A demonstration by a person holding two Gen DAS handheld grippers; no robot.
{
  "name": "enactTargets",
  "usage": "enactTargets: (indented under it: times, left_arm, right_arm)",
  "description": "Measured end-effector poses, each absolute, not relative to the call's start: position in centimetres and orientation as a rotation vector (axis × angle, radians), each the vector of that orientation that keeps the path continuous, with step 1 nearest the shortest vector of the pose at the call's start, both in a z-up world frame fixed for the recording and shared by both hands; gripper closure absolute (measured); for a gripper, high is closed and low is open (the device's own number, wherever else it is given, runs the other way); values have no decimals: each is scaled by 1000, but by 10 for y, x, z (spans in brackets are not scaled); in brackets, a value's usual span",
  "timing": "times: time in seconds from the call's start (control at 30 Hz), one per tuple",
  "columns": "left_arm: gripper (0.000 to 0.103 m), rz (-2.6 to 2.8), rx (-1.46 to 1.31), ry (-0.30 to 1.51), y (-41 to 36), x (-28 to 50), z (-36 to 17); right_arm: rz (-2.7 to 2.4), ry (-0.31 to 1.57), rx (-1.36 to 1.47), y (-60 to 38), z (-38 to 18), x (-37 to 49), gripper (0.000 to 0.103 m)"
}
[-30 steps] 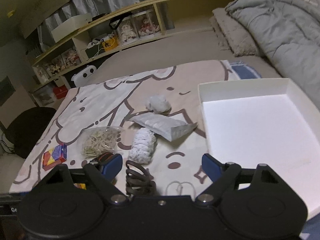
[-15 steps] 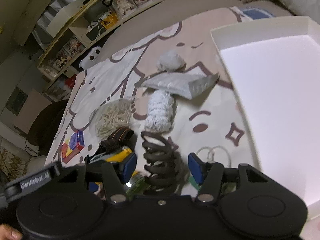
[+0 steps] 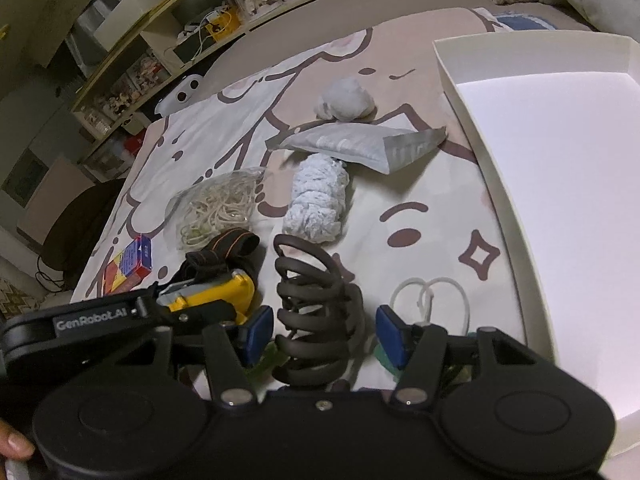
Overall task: Organize objects
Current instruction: 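Grasp the yellow headlamp with the left tool while the right tool approaches the brown claw clip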
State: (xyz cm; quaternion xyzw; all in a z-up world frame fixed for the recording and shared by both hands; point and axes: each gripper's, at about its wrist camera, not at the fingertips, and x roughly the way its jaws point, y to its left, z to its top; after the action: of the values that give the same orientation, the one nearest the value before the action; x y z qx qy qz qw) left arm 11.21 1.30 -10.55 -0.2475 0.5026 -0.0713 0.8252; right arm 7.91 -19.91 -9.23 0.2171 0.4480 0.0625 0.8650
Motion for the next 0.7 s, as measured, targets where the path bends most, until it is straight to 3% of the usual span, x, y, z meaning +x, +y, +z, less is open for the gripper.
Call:
enactTargets:
  times: [0.33,0.47,0.7]
  left_arm:
    - [53,-170,-458,1155,26,104,-96]
    - [53,-189,-395,1206,32,96,-94]
    - [37,-34,-302,1167,51,85,-85]
  right_arm:
    - [137,913,308,-193,-69,69,55]
    - [132,894,92,-181,-54,54,55]
    - [266,928,-93,-153,-63,28,54]
